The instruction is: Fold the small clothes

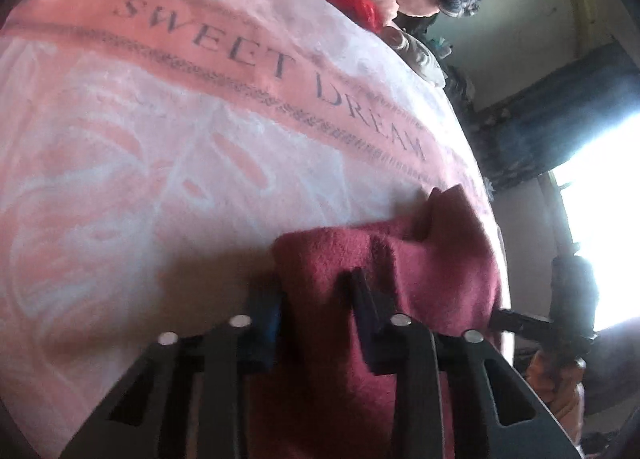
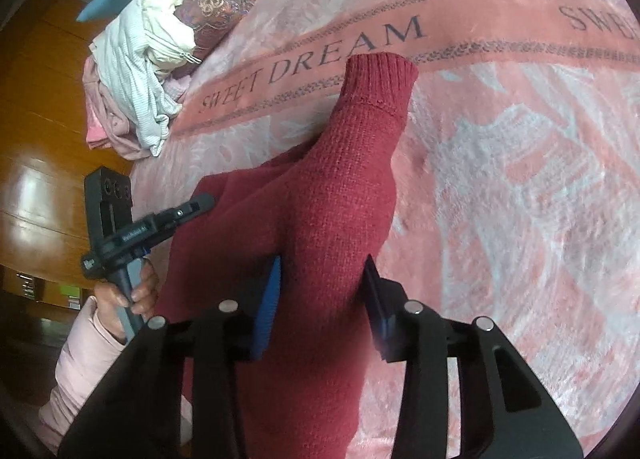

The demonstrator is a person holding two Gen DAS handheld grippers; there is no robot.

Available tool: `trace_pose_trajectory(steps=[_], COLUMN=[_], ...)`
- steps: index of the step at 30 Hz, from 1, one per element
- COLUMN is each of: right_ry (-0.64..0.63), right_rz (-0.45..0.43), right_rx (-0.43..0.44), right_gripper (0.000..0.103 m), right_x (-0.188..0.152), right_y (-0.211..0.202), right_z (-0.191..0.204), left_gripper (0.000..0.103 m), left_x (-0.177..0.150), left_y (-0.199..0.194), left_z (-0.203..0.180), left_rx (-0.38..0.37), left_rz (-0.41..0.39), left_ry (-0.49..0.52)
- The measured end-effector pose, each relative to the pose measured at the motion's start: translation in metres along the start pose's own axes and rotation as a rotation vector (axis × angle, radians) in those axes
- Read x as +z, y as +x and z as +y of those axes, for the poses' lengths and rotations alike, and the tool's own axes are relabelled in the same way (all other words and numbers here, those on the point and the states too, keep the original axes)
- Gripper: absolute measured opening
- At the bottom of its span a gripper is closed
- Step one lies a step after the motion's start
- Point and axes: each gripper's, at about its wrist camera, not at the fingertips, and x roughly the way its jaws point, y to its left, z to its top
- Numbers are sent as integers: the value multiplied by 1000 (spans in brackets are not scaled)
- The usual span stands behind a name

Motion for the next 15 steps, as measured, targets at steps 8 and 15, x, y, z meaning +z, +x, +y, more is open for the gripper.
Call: trace_pose_trajectory(steps=[8,15], right_ry=[-21,0], right_rz=[-11,-4], right_rx=[-9,-51], right_gripper=[36,53], right_x=[0,1], right_y=[5,6], right_z=[3,4], left_gripper=[10,18], left_x=[-13,-13], left_y=[-42,-11], left_z=[-2,8], left_rx=[35,94], left_rz=[-210,-108], left_ry=[87,30])
